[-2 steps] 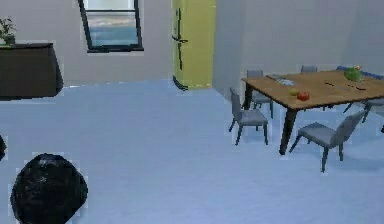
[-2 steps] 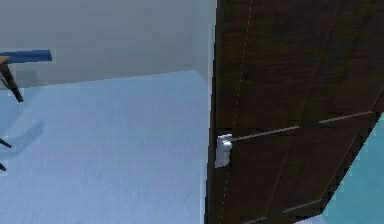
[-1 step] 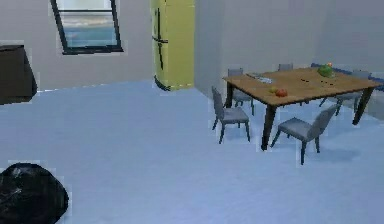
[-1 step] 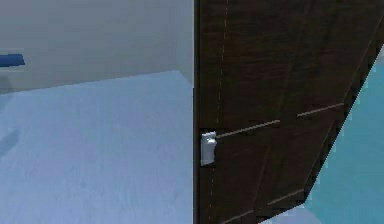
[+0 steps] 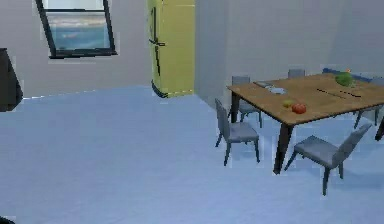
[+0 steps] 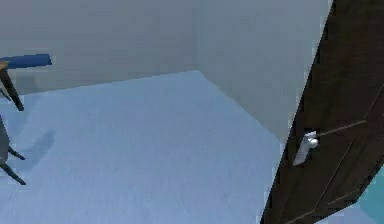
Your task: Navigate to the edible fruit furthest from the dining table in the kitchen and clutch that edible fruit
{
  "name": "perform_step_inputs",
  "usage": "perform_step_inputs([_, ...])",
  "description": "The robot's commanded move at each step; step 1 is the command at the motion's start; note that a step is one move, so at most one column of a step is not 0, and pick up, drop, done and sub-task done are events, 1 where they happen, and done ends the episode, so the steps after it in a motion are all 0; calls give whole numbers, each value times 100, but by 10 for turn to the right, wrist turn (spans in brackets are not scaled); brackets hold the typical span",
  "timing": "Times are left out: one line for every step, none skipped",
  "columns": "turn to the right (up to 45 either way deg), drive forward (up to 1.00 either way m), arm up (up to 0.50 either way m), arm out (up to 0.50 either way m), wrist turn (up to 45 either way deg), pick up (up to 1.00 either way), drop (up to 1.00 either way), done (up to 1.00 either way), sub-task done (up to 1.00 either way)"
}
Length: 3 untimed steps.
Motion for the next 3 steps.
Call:
perform_step_inputs([390, 0, 0, 0, 0, 0, 0, 0, 0])
perform_step_inputs([0, 100, 0, 0, 0, 0, 0, 0, 0])
perform_step_inputs([60, 0, 0, 0, 0, 0, 0, 0, 0])
